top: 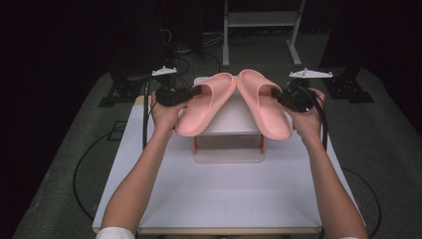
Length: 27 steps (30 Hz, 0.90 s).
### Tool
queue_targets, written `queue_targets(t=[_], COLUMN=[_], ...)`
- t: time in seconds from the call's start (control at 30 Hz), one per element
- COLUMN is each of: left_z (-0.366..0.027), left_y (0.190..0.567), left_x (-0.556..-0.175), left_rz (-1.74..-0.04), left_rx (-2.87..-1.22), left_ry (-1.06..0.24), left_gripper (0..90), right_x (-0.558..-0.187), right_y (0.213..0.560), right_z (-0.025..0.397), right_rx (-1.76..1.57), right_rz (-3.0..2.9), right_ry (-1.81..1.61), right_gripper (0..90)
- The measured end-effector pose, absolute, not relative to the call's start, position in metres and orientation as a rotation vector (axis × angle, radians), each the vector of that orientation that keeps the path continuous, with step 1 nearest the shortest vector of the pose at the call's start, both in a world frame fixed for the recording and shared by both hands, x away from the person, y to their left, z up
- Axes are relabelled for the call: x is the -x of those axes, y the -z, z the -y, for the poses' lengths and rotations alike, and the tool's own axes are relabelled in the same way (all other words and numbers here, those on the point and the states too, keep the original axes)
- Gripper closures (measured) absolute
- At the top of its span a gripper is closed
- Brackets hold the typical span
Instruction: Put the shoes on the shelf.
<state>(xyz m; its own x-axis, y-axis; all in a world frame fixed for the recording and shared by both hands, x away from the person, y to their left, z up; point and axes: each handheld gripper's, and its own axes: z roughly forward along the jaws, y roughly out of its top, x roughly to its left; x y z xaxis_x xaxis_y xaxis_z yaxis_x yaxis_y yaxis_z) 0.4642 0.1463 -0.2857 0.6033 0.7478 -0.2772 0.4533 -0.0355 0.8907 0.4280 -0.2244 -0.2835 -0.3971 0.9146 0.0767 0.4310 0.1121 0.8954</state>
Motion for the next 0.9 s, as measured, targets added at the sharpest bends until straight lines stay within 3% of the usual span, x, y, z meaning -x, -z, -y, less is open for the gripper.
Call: queue_targets(t=[0.9], left_z=[-0.132], left_y=[0.289], left_x=[-0.471], left_rz=[-1.036], left_rx=[-1.650], left_ry=[-0.309], left_gripper=[61.5], right_x=[-0.442], right_y=[0.287], right_z=[0.215], right_rx=[-1.349], right_rz=[-1.861], right_ry=[-1.225], right_gripper=[73.4])
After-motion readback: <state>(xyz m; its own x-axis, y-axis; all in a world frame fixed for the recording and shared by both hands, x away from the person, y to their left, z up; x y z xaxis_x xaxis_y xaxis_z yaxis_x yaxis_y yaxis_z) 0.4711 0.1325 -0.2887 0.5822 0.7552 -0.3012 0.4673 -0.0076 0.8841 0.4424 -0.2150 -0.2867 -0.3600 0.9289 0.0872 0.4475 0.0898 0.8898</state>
